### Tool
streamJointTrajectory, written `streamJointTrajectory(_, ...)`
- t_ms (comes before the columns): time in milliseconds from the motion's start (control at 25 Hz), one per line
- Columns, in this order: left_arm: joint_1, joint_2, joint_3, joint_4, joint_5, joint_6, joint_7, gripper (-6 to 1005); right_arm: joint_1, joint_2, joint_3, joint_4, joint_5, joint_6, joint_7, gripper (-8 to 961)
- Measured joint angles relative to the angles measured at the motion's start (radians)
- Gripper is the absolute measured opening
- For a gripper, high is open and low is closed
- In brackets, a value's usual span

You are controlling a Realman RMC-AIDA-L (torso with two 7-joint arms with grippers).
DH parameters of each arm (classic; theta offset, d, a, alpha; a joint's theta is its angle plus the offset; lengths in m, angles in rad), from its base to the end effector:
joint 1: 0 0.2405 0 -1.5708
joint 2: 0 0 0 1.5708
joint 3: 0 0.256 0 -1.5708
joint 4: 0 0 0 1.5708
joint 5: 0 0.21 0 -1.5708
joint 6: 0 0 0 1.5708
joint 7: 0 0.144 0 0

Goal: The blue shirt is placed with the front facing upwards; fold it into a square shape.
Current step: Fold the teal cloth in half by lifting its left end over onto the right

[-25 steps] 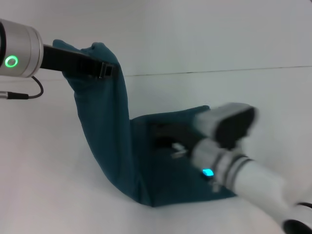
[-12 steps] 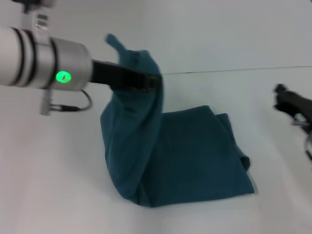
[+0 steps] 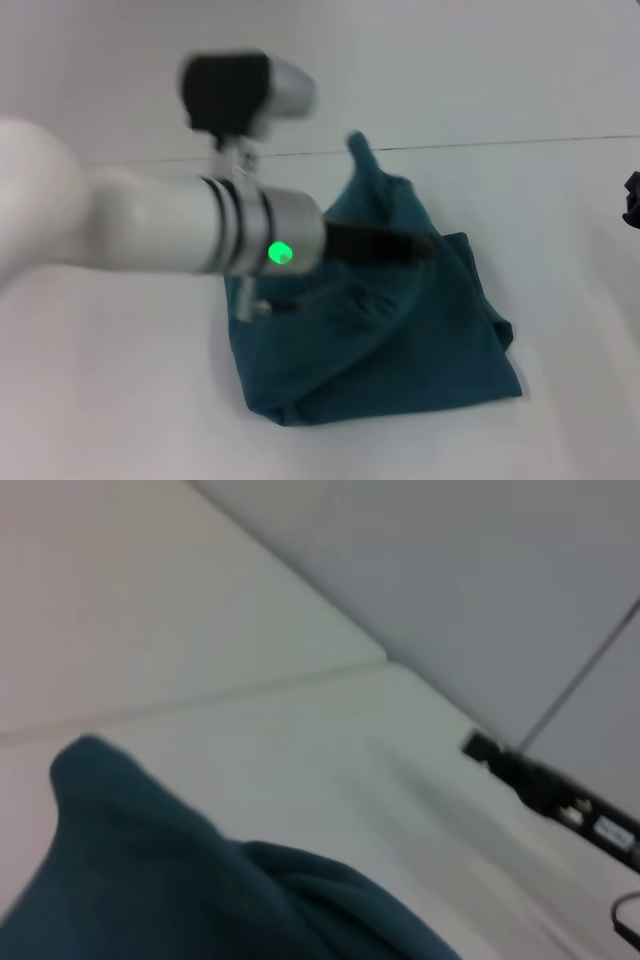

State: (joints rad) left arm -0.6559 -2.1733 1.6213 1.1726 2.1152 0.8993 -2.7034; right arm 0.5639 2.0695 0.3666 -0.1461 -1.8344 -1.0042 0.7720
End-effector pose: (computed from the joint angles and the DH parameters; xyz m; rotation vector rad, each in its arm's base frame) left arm -0.0777 0.3731 -0.0908 -2.5995 -1.0810 -0.4020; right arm 0.3688 0.3584 0.0254 -1.4696 0.9743 0.7909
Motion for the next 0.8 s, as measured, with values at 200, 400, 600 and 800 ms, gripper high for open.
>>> streamJointTrajectory(200, -0.048, -0.002, 0.175, -0.153, -0.131, -0.185, 0.031, 132, -0.003, 0.0, 0.0, -0.002, 0.0, -0.005, 0.0, 21)
streamJointTrajectory(400, -0.063, -0.002, 0.28, -0.225, -0.284, -0.309, 0.098, 133, -0.004, 0.0, 0.0, -0.003, 0.0, -0.007, 0.001, 21)
streamJointTrajectory(600, -0.06, -0.002, 0.307, -0.238, -0.413, -0.309, 0.196, 134, -0.002, -0.002, -0.006, -0.003, 0.0, -0.005, 0.002, 22)
streamJointTrajectory(800, -0.061, -0.002, 0.326, -0.21, -0.442, -0.272, 0.267, 135, 0.002, -0.002, -0.008, -0.004, -0.003, -0.003, 0.003, 23)
